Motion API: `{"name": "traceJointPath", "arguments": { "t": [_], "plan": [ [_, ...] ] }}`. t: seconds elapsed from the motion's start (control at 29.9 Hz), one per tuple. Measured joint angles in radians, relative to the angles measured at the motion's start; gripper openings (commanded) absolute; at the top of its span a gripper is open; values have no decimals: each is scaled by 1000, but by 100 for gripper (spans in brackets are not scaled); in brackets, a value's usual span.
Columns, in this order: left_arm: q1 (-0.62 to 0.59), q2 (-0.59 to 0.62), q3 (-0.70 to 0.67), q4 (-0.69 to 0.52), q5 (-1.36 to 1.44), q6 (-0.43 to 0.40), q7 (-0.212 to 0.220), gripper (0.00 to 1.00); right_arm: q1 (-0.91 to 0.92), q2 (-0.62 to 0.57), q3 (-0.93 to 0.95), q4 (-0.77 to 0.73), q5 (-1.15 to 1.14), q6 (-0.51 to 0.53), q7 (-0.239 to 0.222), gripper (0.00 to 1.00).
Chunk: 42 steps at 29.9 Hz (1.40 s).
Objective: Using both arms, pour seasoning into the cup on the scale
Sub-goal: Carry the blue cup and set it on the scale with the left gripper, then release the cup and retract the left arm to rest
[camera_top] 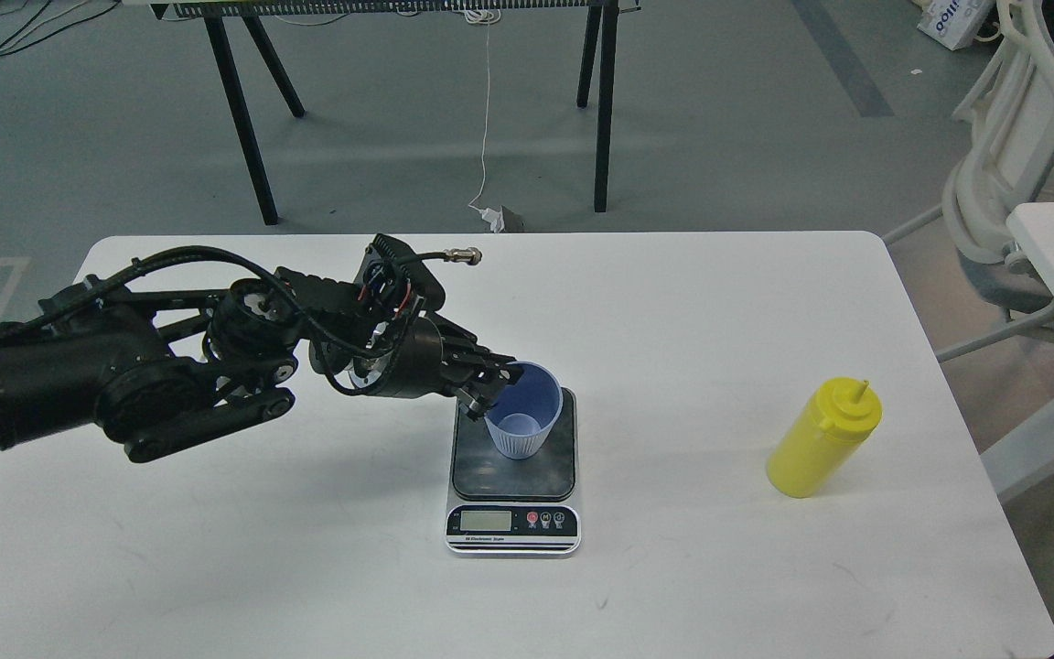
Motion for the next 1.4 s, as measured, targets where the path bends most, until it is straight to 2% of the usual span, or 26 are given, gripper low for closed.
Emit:
{"name": "traceJointPath", "arguments": {
  "t": [0.03,0.07,0.1,0.2,0.37,0.63,0.9,1.07,1.24,1.3,1.4],
  "plan": [
    [0,1,0,0,0,0,-1,30,0,0,0,0,0,0,0,100],
    [0,2,1,0,0,0,-2,35,-1,0,0,1,0,0,0,100],
    [0,3,1,0,0,0,-3,46,-1,0,0,2,0,0,0,100],
    [0,8,-2,0,-4,-1,-3,86,-1,1,0,4,0,0,0,100],
    [0,25,-80,-3,-154,19,-3,99,-18,-6,0,11,0,0,0,100],
    [-3,60,-274,53,-847,10,-6,100,-162,-20,2,76,26,0,-2,100],
    [19,27,-479,211,-1284,3,-5,100,-497,-19,-11,408,50,0,-7,100],
    [71,37,-570,311,-1615,-95,1,100,-650,46,-29,495,41,0,-9,100],
    [91,39,-664,433,-1869,-155,10,100,-690,118,-114,496,34,0,-14,100],
    [93,39,-713,476,-1923,-160,23,100,-686,129,-164,491,29,0,-15,100],
    [99,31,-789,526,-1982,-165,83,100,-670,135,-230,487,24,0,-15,100]
  ]
}}
